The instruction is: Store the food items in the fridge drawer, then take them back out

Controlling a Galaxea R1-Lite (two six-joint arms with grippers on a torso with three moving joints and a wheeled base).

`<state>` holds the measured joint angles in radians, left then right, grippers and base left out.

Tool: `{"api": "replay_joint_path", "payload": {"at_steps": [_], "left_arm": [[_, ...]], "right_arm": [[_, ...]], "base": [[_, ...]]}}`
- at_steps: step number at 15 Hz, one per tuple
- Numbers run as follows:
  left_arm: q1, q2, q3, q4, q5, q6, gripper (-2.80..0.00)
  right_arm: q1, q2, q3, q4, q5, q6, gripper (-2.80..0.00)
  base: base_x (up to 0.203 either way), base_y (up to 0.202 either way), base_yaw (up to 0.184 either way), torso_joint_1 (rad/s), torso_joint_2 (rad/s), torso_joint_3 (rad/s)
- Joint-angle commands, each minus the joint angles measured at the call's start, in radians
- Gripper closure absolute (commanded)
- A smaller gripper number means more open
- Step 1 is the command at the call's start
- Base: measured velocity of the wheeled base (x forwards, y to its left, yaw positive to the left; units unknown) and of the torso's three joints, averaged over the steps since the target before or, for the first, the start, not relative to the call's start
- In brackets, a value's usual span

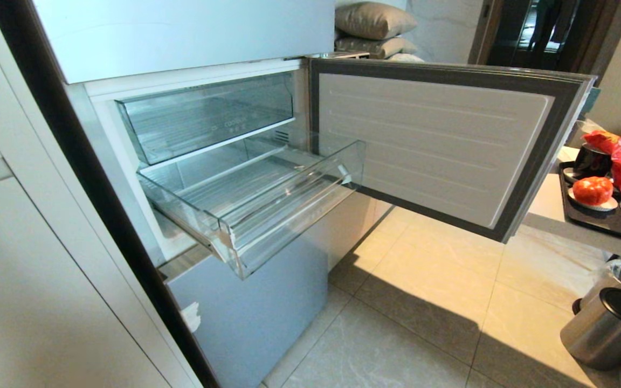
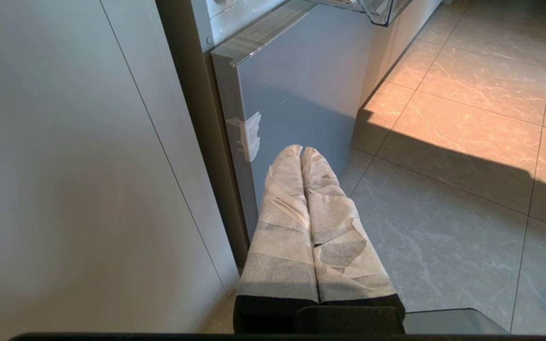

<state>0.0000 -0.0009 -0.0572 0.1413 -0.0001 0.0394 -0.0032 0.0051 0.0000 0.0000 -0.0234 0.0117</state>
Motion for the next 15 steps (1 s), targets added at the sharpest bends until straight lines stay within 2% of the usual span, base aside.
{"api": "replay_joint_path", "payload": {"at_steps": [1,6,15], "left_arm": [[0.000,-0.001,0.000,0.001,0.000,0.001,0.00],[0.000,-0.001,-0.001,0.001,0.000,0.001,0.00],[0.001,-0.001,0.000,0.001,0.000,0.001,0.00]], "right_arm": [[0.000,-0.005,0.000,0.002,0.000,0.001,0.00],[0.000,-0.005,0.002,0.002,0.002,-0.002,0.00],[0.000,-0.005,0.002,0.002,-0.001,0.016,0.00]], "base": [[0.000,0.000,0.000,0.000,0.00,0.000],[0.001,-0.001,0.015,0.000,0.00,0.000],[0.000,-0.008,0.176,0.003,0.00,0.002]]}}
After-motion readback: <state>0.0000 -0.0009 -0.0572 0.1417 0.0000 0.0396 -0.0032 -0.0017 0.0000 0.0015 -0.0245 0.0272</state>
